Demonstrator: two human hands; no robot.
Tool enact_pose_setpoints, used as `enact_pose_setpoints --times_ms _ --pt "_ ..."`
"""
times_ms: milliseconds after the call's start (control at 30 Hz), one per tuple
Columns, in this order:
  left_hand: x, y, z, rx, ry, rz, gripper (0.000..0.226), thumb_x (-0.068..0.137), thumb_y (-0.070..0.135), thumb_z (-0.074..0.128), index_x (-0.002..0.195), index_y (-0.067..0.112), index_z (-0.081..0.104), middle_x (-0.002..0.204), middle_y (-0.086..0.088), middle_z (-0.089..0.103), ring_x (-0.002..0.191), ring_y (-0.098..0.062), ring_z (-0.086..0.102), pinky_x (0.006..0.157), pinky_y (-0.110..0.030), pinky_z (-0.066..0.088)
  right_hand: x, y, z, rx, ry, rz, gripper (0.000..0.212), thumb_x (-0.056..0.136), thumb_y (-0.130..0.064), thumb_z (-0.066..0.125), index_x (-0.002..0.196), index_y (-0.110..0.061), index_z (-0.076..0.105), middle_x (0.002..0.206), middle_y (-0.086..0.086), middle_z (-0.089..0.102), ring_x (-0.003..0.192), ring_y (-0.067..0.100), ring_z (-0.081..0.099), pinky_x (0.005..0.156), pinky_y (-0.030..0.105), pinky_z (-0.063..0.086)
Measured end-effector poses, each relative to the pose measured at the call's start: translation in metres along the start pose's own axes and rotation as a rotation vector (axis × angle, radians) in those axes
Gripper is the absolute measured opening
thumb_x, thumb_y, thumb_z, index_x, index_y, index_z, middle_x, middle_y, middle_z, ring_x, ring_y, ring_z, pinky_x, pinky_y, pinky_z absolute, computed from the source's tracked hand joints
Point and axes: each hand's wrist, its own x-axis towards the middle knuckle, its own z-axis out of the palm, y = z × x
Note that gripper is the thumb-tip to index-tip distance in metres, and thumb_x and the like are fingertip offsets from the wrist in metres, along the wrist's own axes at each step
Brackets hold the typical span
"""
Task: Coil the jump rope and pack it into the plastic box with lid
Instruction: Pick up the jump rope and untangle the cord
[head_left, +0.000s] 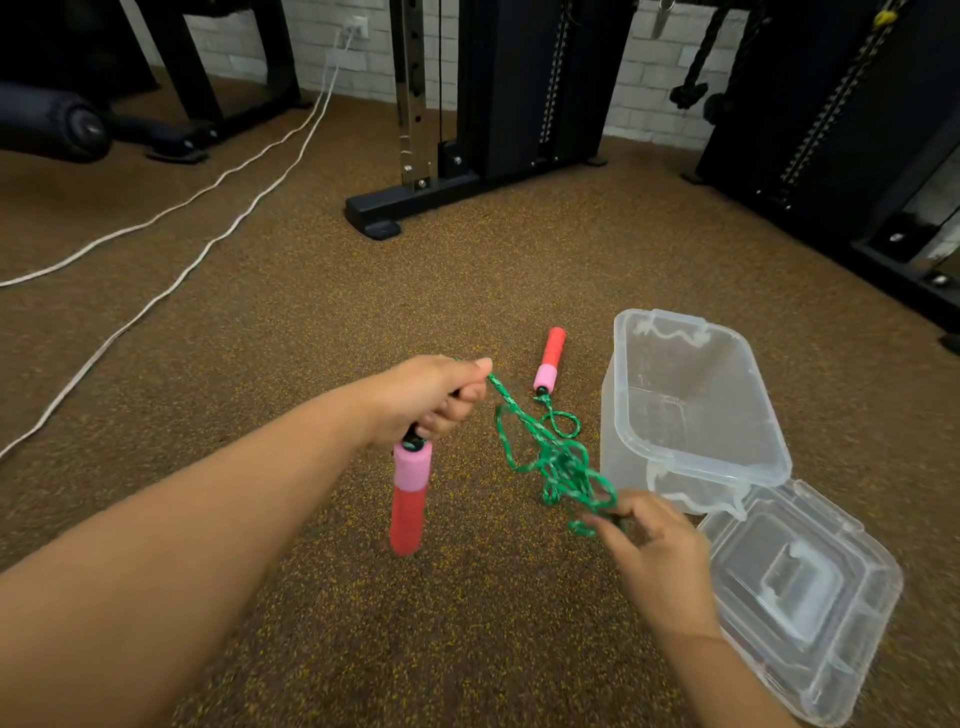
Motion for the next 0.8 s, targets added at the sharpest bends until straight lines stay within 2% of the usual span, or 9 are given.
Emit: enact_pose_setpoints --times_ms 67,133,233,367,500,567,633,700,800 --pt "0.001 -0.001 0.003 0.014 -0.022 -0.014 0.045 0.099 0.038 0.035 0.057 0.021 0.041 0.044 0.010 0.028 0.034 -0.002 0.019 0.035 -0.016 0.013 -0.006 0.007 0.001 -0.061 -0.078 0.035 0.020 0.069 -0.015 0.082 0.083 -0.025 0.072 0.081 -0.016 0.066 0.076 -0.004 0.059 0.076 0.024 0.053" --pt "0.000 -0.003 0.008 0.022 -0.057 -0.040 0.045 0.098 0.039 0.035 0.058 0.021 0.041 0.045 0.010 0.029 0.034 -0.003 0.019 0.035 -0.015 0.015 -0.005 0.005 0.000 -0.042 -0.169 0.141 0.028 0.070 -0.022 0.081 0.093 -0.031 0.067 0.092 -0.016 0.063 0.089 0.005 0.059 0.087 0.033 0.052" --pt "-0.002 -0.001 0.014 -0.009 -0.115 -0.058 0.043 0.098 0.038 0.036 0.059 0.020 0.042 0.046 0.009 0.029 0.036 -0.003 0.020 0.038 -0.017 0.014 0.002 -0.006 0.002 0.096 -0.177 0.200 0.046 0.070 -0.027 0.081 0.106 -0.040 0.054 0.107 -0.022 0.055 0.105 0.002 0.052 0.094 0.025 0.040" --pt "-0.004 0.004 0.022 -0.021 -0.178 -0.069 0.043 0.099 0.036 0.033 0.060 0.018 0.040 0.044 0.009 0.028 0.034 -0.003 0.020 0.040 -0.018 0.013 0.027 -0.036 0.004 0.358 -0.067 0.104 0.040 0.086 -0.017 0.066 0.119 -0.038 0.054 0.121 -0.017 0.059 0.115 -0.005 0.052 0.102 0.025 0.040" --pt "-0.007 0.003 0.025 -0.040 -0.232 -0.054 0.043 0.099 0.036 0.033 0.061 0.016 0.044 0.042 0.006 0.030 0.033 -0.007 0.026 0.038 -0.019 0.024 0.050 -0.067 0.015 0.598 -0.287 0.041 0.045 0.090 -0.018 0.053 0.130 -0.037 0.049 0.134 -0.013 0.055 0.126 0.000 0.048 0.106 0.026 0.038" --pt "-0.009 0.002 0.025 -0.081 -0.253 -0.054 0.043 0.098 0.035 0.032 0.062 0.015 0.043 0.040 0.005 0.032 0.032 -0.009 0.029 0.039 -0.019 0.029 0.051 -0.072 0.023 0.597 -0.405 0.037 0.041 0.090 -0.019 0.051 0.128 -0.033 0.052 0.124 -0.010 0.062 0.119 0.004 0.054 0.102 0.026 0.041" --pt "-0.010 0.001 0.023 -0.157 -0.263 -0.050 0.043 0.097 0.036 0.032 0.061 0.015 0.044 0.039 0.004 0.034 0.031 -0.010 0.032 0.041 -0.021 0.029 0.046 -0.067 0.028 0.524 -0.450 0.085 0.027 0.093 -0.020 0.051 0.116 -0.028 0.061 0.099 -0.005 0.068 0.093 0.007 0.062 0.086 0.029 0.048" --pt "-0.010 0.000 0.018 -0.254 -0.237 -0.044 0.044 0.095 0.037 0.035 0.058 0.017 0.046 0.038 0.005 0.034 0.030 -0.011 0.033 0.040 -0.021 0.030 0.036 -0.057 0.027 0.510 -0.445 0.204 0.019 0.095 -0.020 0.053 0.103 -0.027 0.068 0.083 -0.007 0.068 0.075 0.001 0.060 0.074 0.026 0.045" --pt "-0.009 -0.002 0.007 -0.375 -0.172 -0.047 0.039 0.091 0.039 0.039 0.058 0.019 0.046 0.036 0.007 0.033 0.027 -0.008 0.030 0.036 -0.019 0.026 0.021 -0.040 0.021 0.425 -0.399 0.270 0.011 0.090 -0.028 0.061 0.088 -0.025 0.072 0.082 -0.001 0.070 0.076 0.011 0.061 0.075 0.026 0.046"
